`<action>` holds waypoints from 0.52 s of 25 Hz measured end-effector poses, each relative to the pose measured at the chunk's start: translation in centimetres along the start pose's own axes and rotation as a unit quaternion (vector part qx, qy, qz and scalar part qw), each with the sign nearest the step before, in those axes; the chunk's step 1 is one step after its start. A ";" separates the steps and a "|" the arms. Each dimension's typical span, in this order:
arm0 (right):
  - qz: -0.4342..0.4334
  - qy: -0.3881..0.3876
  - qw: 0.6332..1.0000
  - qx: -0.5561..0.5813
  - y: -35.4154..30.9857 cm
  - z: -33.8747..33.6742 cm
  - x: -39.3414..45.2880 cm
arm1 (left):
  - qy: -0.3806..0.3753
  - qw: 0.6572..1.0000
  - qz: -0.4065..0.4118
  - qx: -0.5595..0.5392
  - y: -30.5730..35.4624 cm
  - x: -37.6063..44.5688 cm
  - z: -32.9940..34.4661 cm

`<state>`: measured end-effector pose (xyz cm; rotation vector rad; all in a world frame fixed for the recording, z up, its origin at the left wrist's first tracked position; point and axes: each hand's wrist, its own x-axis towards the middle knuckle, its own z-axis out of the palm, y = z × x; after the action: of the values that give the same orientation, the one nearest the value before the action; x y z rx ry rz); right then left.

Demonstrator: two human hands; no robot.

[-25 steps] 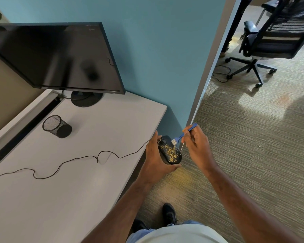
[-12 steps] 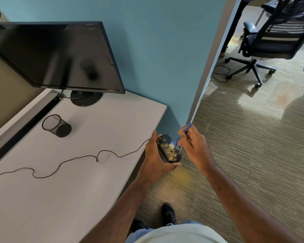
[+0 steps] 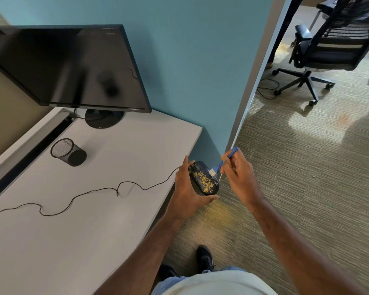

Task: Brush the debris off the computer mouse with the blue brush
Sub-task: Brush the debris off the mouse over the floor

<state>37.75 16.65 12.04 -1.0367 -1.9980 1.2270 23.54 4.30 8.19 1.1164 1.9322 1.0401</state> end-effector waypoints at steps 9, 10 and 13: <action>0.017 0.016 0.999 0.031 1.0 0.0 0.1 | 0.004 1.000 -0.002 0.000 0.2 0.0 0.0; 0.025 0.027 0.999 0.038 1.4 -0.2 0.2 | 0.003 1.000 -0.003 0.000 0.2 0.0 0.0; 0.027 0.042 0.995 0.086 1.9 -0.6 0.4 | 0.003 1.000 -0.004 0.001 0.2 0.2 0.1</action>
<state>38.64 17.82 10.59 -1.0452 -1.7763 1.3370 23.60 4.53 8.29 1.1063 1.9415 1.0394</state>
